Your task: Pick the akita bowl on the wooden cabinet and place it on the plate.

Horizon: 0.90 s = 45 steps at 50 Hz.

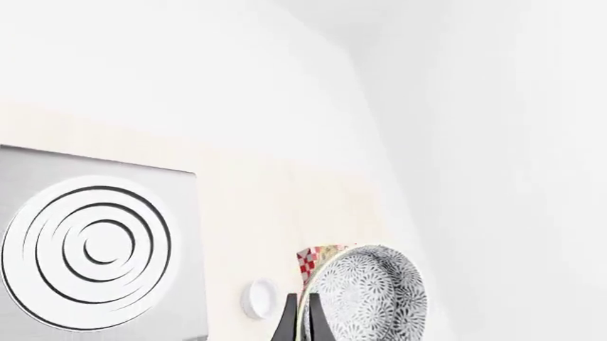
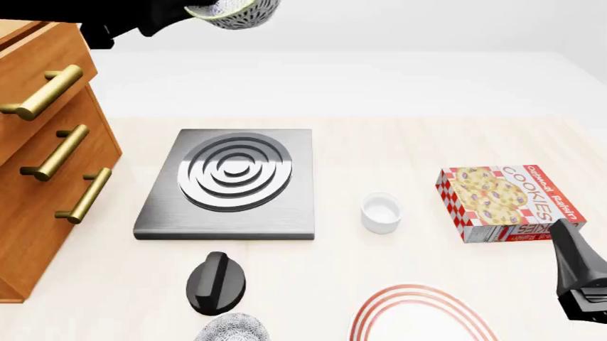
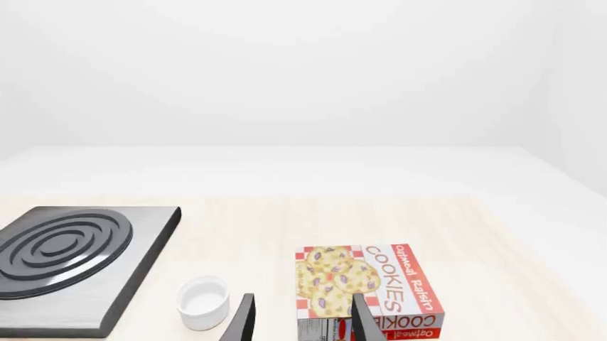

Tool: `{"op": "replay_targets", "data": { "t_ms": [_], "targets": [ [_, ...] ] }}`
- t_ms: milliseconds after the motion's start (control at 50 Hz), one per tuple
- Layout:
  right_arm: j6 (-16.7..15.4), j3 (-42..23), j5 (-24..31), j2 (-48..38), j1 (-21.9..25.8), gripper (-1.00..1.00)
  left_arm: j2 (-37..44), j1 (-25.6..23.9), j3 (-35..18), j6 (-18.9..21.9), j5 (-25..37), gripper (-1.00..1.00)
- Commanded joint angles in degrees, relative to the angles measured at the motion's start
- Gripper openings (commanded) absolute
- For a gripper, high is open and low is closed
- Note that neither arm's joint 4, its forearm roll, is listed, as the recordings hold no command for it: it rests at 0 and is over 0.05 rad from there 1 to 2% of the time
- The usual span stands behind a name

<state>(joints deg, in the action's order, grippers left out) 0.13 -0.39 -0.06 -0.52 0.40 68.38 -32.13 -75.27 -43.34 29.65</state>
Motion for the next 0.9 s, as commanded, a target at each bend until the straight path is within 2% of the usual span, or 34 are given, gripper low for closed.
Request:
{"op": "replay_targets", "data": {
  "t_ms": [20, 900],
  "targets": [
    [0.0, 0.0, 0.0, 0.0, 0.0, 1.00, -0.4, -1.5, 2.4, 0.4, 0.0, -1.00],
    [0.0, 0.0, 0.0, 0.0, 0.0, 1.00, 2.2, -10.9, 3.2, 1.9, 1.3, -1.00]
  ]
}}
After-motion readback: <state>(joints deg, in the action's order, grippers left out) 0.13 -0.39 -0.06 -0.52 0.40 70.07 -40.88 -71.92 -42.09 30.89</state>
